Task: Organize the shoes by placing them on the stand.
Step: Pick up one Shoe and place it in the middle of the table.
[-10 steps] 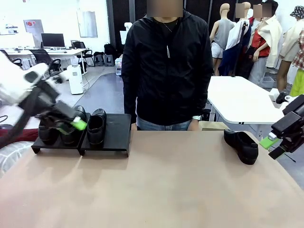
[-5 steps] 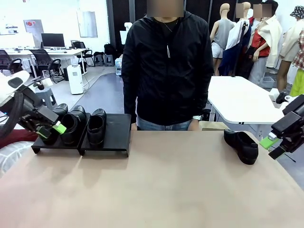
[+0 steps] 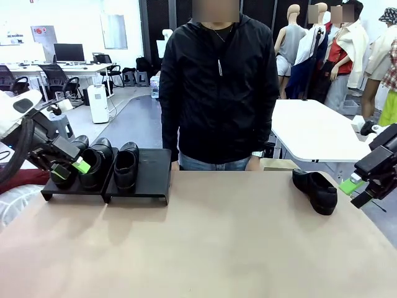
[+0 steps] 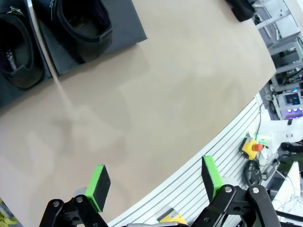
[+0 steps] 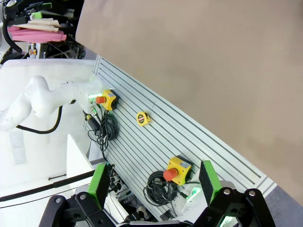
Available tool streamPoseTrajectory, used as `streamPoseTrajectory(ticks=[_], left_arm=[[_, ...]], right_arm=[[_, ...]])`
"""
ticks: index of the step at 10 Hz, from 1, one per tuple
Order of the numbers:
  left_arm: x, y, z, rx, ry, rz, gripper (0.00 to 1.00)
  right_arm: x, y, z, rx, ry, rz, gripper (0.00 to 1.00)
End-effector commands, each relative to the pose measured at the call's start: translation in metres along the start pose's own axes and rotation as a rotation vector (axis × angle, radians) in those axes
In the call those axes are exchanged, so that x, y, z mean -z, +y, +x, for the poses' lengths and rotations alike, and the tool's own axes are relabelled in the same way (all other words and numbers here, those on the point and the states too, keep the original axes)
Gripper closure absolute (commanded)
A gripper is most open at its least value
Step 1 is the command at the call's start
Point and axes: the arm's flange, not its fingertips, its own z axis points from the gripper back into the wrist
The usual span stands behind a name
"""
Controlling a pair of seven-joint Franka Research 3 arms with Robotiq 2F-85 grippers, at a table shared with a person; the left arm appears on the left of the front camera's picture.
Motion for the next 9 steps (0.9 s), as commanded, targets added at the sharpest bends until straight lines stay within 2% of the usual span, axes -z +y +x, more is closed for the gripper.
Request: streamPoseTrajectory(ticks=[1, 7, 8, 9], left_arm=[[0.000, 0.002, -0.003, 0.001, -0.003, -0.018, 0.00], [0.000, 0.002, -0.003, 0.001, -0.003, -0.018, 0.00], [0.000, 0.002, -0.003, 0.001, -0.003, -0.018, 0.00], [0.000, 0.002, -0.003, 0.001, -0.003, -0.018, 0.00]], right_arm=[[-0.003, -0.001, -0.001, -0.027, 0.003, 0.001, 0.00], [0.000, 0.000, 0.000, 0.000, 0.000, 0.000, 0.00], [0.019, 0.017, 0.049, 0.154, 0.024, -0.260, 0.00], [0.041, 0.020, 0.106, 0.254, 0.070, -0.562, 0.00]])
